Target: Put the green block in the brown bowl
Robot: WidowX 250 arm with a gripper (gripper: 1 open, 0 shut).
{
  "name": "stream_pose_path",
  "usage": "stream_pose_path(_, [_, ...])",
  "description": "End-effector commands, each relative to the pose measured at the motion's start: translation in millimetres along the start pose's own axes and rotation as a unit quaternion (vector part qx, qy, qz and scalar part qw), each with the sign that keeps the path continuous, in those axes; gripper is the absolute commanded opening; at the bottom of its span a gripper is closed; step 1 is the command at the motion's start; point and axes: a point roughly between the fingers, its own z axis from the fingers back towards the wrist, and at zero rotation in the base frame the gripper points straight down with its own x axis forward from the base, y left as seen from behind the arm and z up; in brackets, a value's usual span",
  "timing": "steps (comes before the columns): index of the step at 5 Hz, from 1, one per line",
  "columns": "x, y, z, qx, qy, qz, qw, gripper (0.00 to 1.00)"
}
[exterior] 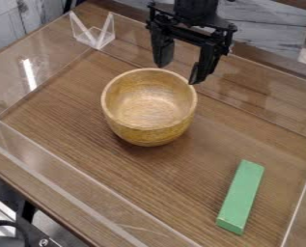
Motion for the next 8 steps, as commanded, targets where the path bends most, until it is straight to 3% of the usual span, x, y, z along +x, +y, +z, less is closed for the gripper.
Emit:
stream_pose_path(1, [-14.8, -30.0, -5.3, -0.004, 0.001, -0.001, 1.0, 1.0])
stream_pose_path(2, [-43.9, -80.1, -26.8, -0.01, 0.005, -0.014, 0.9998, 1.0])
stream_pose_path(3, [-68.2, -130.5, -46.8, -0.007, -0.015, -0.033, 0.9993, 1.0])
stream_pose_path(4, [-74.2, -149.5, -71.8, -0.004, -0.027, -0.037, 0.9989, 1.0])
stream_pose_path(5, [-71.2, -133.8, -72.3, -0.012, -0.026, -0.014, 0.9995, 1.0])
stream_pose_path(8, [-64.4, -119.5, -69.5, -0.042, -0.025, 0.019, 0.9986, 1.0])
